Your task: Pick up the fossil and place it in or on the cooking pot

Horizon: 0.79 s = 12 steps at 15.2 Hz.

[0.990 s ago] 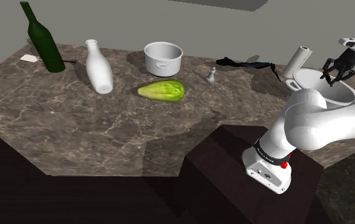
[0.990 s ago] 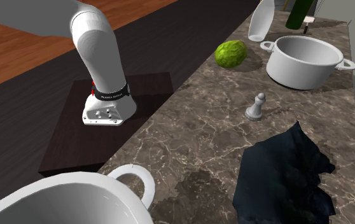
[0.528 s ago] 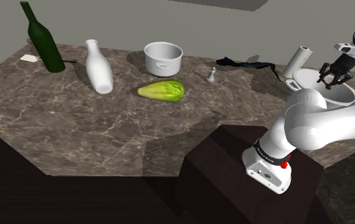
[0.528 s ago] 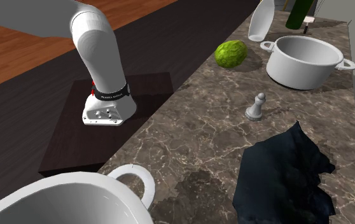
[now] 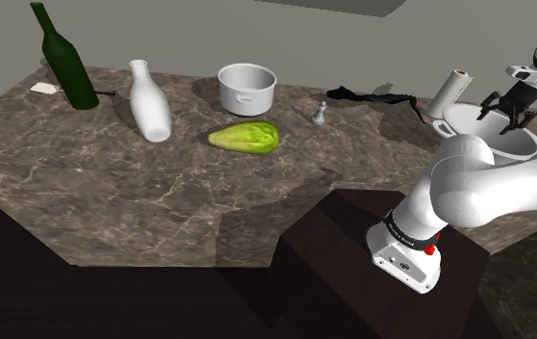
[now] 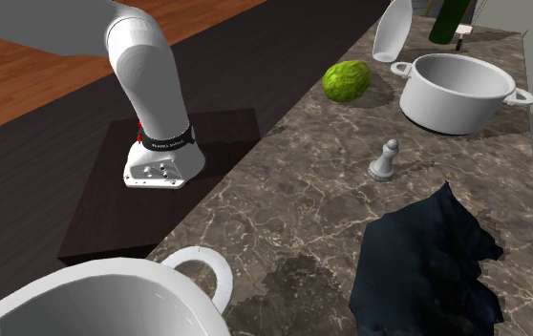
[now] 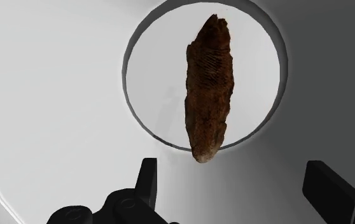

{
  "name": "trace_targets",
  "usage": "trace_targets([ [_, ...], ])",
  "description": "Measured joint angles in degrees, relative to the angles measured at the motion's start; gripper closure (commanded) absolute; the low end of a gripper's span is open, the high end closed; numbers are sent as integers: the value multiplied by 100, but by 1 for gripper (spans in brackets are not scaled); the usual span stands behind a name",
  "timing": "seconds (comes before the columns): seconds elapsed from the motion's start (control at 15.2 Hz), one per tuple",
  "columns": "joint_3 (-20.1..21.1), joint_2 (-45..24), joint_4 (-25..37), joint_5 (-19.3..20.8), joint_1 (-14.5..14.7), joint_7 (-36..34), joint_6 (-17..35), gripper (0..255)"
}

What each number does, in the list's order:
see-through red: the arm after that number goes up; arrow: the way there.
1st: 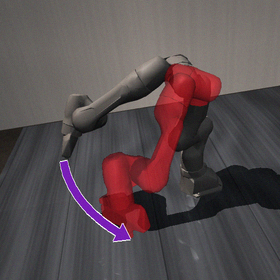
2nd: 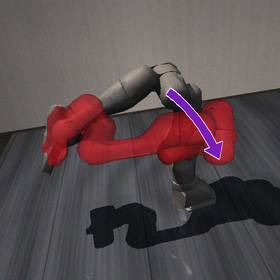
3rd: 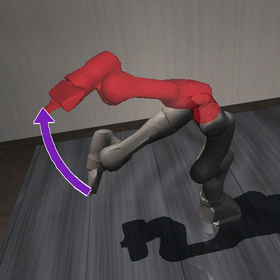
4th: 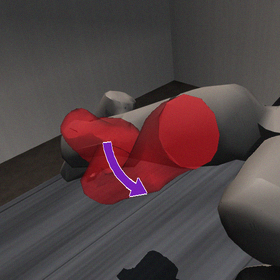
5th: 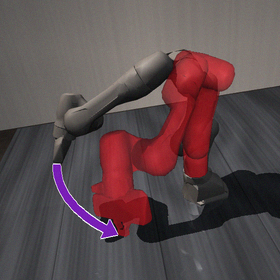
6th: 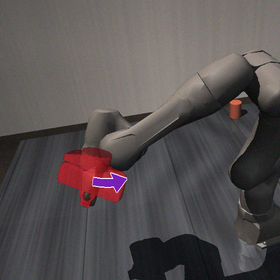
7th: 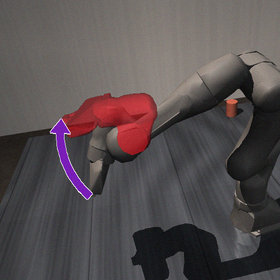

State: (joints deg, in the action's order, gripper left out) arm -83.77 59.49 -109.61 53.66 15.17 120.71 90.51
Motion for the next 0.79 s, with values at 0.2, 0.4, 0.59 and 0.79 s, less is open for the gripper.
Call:
trace_targets([
  [0.2, 33, -26, 71, -37, 16, 24, -57, 0],
  [0.4, 233, -177, 400, -234, 77, 117, -356, 0],
  [0.59, 295, -229, 529, -301, 106, 156, -465, 0],
  [0.79, 297, -237, 557, -311, 122, 161, -481, 0],
])
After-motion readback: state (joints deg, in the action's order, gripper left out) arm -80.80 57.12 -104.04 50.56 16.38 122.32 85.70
